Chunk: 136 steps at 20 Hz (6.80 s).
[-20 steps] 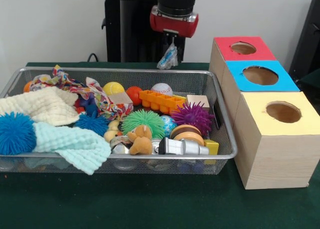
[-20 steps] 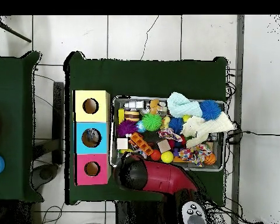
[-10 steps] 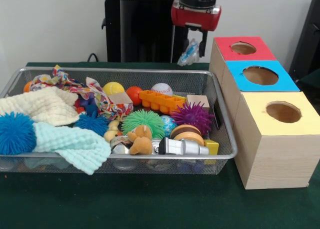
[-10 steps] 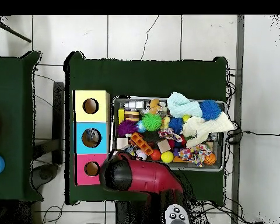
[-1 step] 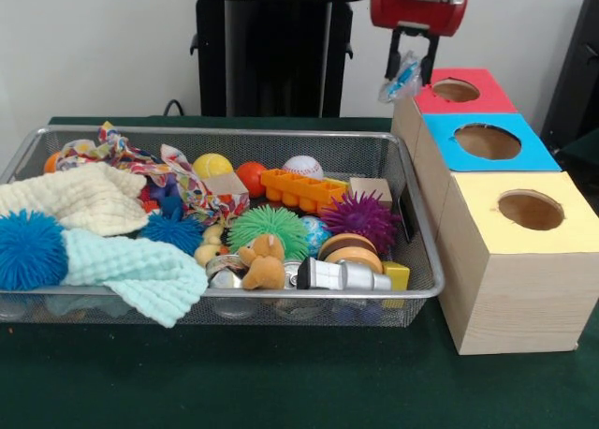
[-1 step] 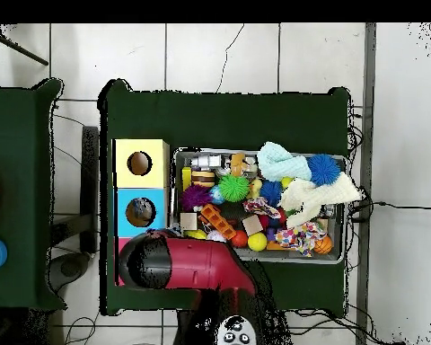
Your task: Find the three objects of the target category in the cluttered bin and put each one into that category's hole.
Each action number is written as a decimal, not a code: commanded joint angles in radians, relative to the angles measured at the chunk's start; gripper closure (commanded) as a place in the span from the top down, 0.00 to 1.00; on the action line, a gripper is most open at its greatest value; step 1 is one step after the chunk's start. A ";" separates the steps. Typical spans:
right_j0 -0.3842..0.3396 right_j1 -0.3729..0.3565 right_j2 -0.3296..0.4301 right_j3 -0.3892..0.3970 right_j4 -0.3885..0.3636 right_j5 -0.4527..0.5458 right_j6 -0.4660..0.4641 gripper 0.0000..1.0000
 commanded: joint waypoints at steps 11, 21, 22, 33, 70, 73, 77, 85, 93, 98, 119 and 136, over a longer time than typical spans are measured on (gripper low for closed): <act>0.083 0.064 -0.008 -0.160 0.129 0.096 0.254 0.00; 0.130 0.066 -0.087 -0.165 0.113 0.103 0.269 0.00; 0.135 0.065 -0.087 -0.168 0.119 0.111 0.270 0.00; 0.162 0.138 -0.117 -0.223 0.144 0.111 0.268 0.00; 0.113 0.269 -0.068 -0.106 0.225 -0.146 0.161 0.00; 0.113 0.272 -0.057 -0.093 0.231 -0.171 0.173 0.00; 0.179 0.275 -0.098 -0.105 0.261 -0.147 0.250 0.00; 0.309 0.287 -0.199 -0.150 0.336 -0.041 0.369 0.00; 0.300 0.294 -0.198 -0.148 0.375 -0.046 0.314 0.00; 0.269 0.292 -0.170 -0.125 0.386 -0.088 0.262 0.00; 0.355 0.347 -0.208 -0.143 0.449 -0.129 0.344 0.00; 0.384 0.366 -0.220 -0.135 0.548 -0.117 0.320 0.00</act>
